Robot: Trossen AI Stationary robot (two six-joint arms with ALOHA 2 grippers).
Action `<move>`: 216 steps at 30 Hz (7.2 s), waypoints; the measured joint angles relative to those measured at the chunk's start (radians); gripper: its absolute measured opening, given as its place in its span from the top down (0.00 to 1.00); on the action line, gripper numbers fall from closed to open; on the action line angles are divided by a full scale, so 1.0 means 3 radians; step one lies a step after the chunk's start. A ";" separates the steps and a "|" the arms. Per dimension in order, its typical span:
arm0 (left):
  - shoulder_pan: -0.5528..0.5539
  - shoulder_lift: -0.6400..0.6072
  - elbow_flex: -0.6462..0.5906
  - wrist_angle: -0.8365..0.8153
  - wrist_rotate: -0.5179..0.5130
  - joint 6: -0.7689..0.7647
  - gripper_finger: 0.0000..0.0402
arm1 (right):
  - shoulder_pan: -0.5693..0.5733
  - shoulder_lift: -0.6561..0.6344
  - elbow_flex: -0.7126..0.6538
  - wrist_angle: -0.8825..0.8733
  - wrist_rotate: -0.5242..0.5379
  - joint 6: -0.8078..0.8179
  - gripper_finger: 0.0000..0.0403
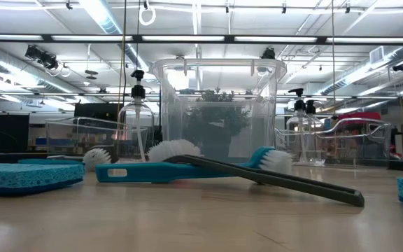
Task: Pick & Place Kitchen Sink Supplies
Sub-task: Put the blue sponge in the left transparent bin
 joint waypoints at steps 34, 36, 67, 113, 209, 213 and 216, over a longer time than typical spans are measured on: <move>0.0475 0.0908 0.0002 0.1404 0.0370 -0.0099 0.63 | -0.0183 0.0002 0.0000 0.0480 0.0007 -0.0168 1.00; 0.0475 0.0983 0.0001 0.1492 0.0392 -0.0097 0.57 | -0.0183 0.0003 0.0000 0.0480 0.0010 -0.0234 1.00; 0.0475 0.1777 0.0001 0.2345 -0.0026 0.0040 0.36 | -0.0165 0.0286 0.0000 0.0378 0.0437 -0.0455 1.00; 0.0589 0.1773 0.0001 0.2338 -0.0058 -0.0194 0.75 | -0.0166 0.0354 -0.0001 0.0365 0.0351 -0.0460 1.00; 0.0762 0.0422 0.0001 -0.0613 -0.0918 0.0072 0.97 | 0.0094 0.0238 -0.0004 0.0377 0.0182 -0.0258 0.54; 0.0848 0.0420 0.0001 -0.0964 -0.0922 -0.0025 0.96 | 0.0094 0.0239 -0.0004 0.0287 0.0183 -0.0225 0.54; 0.0922 0.0420 0.0001 -0.1195 -0.0922 -0.0099 0.96 | 0.0094 0.0239 -0.0004 0.0261 0.0183 -0.0154 0.54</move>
